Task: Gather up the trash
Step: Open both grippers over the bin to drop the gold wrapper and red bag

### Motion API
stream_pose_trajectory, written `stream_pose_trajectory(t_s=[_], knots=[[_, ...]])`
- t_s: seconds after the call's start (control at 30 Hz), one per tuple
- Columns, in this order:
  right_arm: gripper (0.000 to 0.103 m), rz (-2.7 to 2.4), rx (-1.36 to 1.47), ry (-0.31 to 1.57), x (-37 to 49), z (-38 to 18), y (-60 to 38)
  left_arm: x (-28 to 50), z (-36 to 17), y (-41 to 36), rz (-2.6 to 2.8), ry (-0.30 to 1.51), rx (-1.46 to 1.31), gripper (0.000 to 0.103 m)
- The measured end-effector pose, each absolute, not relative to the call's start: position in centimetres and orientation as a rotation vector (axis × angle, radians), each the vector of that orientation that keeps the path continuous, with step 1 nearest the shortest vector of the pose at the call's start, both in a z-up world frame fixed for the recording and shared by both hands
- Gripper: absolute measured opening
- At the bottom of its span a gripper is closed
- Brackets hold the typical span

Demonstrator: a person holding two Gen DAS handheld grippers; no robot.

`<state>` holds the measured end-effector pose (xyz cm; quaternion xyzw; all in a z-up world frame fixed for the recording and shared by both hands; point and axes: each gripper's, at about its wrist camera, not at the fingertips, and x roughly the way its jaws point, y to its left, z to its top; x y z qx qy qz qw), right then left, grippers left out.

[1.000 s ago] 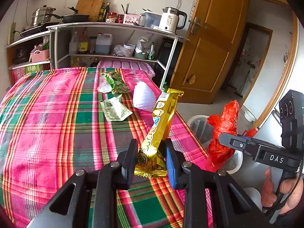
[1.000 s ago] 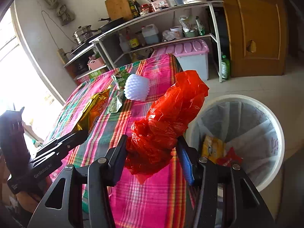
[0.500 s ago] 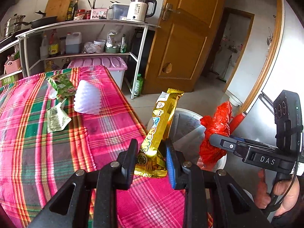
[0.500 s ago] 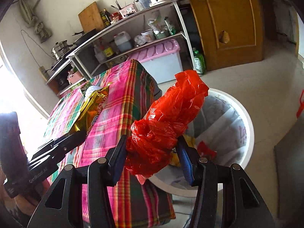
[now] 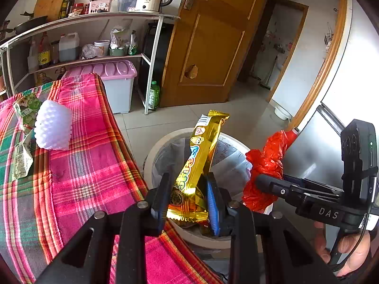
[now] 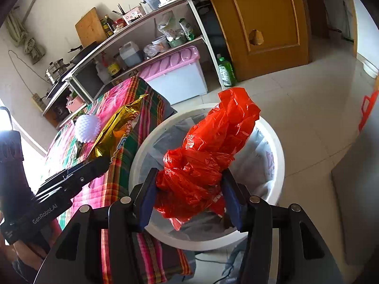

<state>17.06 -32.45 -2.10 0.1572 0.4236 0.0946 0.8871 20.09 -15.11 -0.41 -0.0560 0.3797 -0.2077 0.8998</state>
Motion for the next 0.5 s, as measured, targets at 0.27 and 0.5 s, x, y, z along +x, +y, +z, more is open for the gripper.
stream_pose_trajectory(t_s=[0.27, 0.5], knots=[[0.056, 0.174, 0.331, 0.884, 16.9, -2.5, -33.5, 21.0, -0.9, -16.6, -0.460, 0.813, -0.108, 0.035], [0.056, 0.185, 0.322, 0.844, 16.0, -1.2, -33.1, 20.1, -0.1, -15.6, -0.450, 0.782, -0.121, 0.035]])
